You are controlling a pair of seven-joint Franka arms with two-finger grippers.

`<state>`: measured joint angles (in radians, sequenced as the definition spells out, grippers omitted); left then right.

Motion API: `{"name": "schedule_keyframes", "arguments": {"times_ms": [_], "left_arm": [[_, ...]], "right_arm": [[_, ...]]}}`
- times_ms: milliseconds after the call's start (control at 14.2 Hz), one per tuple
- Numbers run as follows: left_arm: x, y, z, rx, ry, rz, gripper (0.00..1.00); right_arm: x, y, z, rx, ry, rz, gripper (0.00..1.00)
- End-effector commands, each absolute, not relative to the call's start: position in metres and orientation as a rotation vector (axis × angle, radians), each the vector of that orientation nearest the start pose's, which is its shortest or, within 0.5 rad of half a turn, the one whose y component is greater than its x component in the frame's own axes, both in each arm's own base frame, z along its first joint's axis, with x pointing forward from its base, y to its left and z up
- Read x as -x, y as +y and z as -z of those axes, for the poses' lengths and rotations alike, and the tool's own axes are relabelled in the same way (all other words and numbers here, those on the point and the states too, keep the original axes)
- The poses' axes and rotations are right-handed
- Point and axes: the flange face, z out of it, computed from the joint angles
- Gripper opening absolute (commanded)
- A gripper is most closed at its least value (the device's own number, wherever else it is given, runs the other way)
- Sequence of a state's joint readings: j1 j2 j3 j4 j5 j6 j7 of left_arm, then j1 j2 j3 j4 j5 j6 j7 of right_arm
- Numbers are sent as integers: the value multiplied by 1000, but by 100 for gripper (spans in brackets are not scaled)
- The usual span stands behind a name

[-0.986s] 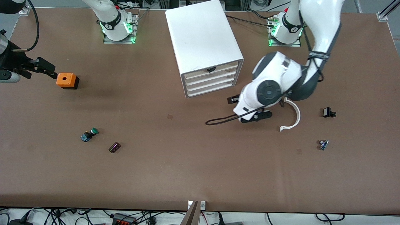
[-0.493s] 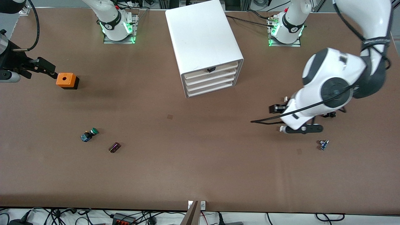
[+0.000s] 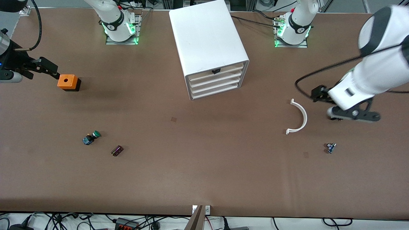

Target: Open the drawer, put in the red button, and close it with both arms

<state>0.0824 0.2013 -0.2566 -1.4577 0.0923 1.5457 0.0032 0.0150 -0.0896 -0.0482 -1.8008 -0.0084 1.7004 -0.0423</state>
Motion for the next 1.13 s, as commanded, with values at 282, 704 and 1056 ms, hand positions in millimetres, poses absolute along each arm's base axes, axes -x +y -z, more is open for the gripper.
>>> {"name": "schedule_keyframes", "arguments": {"times_ms": [282,704,1056], "left_arm": [[-542,-23,-573,3153,193,77,100],[-546,-2,-584,3108,379,85,100],[-548,-16,-592,3128,276,-63,100]], "right_arm": [[-520,-13,-582,3152,-48,2,100],[-521,-13,-583,3154,-53,6,100],[-521,-13,-583,3155,-53,6,100]]}}
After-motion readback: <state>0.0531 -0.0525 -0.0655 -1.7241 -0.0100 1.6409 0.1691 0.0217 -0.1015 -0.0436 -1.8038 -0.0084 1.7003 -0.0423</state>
